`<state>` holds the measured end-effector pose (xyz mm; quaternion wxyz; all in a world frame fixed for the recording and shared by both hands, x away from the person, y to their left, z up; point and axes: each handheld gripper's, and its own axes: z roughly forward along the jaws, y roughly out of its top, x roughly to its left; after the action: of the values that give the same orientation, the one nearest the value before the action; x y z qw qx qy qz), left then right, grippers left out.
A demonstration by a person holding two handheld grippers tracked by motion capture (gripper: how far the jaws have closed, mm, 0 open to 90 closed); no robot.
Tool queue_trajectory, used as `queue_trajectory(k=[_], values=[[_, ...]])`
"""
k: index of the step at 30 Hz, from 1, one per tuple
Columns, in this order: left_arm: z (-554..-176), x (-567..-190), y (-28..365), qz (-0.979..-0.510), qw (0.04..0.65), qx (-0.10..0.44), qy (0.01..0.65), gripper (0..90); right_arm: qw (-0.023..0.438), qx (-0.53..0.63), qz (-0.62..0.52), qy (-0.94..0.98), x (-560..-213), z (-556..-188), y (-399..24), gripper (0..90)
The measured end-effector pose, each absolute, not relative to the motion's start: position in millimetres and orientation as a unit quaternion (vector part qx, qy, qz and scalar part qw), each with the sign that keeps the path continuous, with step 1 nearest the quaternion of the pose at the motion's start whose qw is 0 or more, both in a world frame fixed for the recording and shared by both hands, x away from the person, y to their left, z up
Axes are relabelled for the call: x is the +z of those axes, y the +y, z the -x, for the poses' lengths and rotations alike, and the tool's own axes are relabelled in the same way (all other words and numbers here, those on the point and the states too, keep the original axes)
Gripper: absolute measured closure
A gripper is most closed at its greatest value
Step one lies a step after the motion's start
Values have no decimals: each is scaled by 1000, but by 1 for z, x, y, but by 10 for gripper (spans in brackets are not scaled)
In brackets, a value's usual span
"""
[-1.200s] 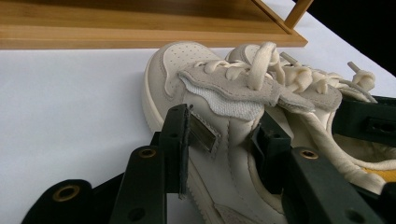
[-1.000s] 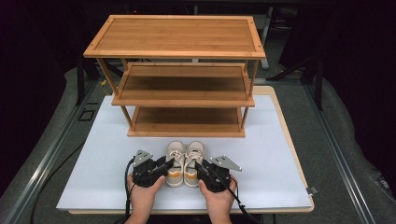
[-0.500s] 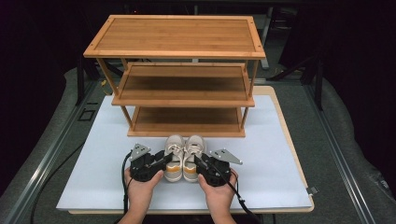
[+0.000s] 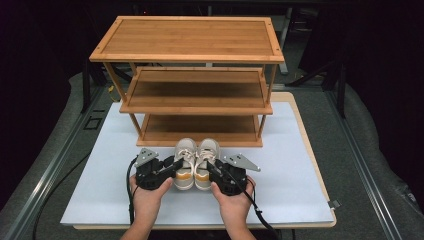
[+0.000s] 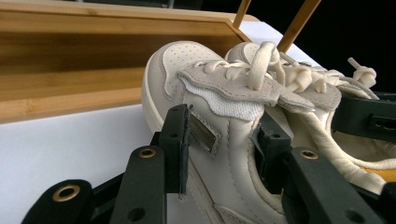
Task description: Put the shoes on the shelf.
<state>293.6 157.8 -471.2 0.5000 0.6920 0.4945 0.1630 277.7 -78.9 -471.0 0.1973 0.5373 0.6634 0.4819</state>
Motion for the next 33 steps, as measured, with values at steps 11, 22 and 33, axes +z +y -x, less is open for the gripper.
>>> queue_trajectory(k=[11,22,33], values=[[-296,-445,156,-687,513,167,487,625,205,491,-533,657,-444,-279,-82,662],[-296,-421,155,-690,512,177,480,625,198,505,-519,660,-423,-278,-84,662],[-298,-413,156,-685,516,170,485,625,193,503,-518,664,-410,-282,-84,662]])
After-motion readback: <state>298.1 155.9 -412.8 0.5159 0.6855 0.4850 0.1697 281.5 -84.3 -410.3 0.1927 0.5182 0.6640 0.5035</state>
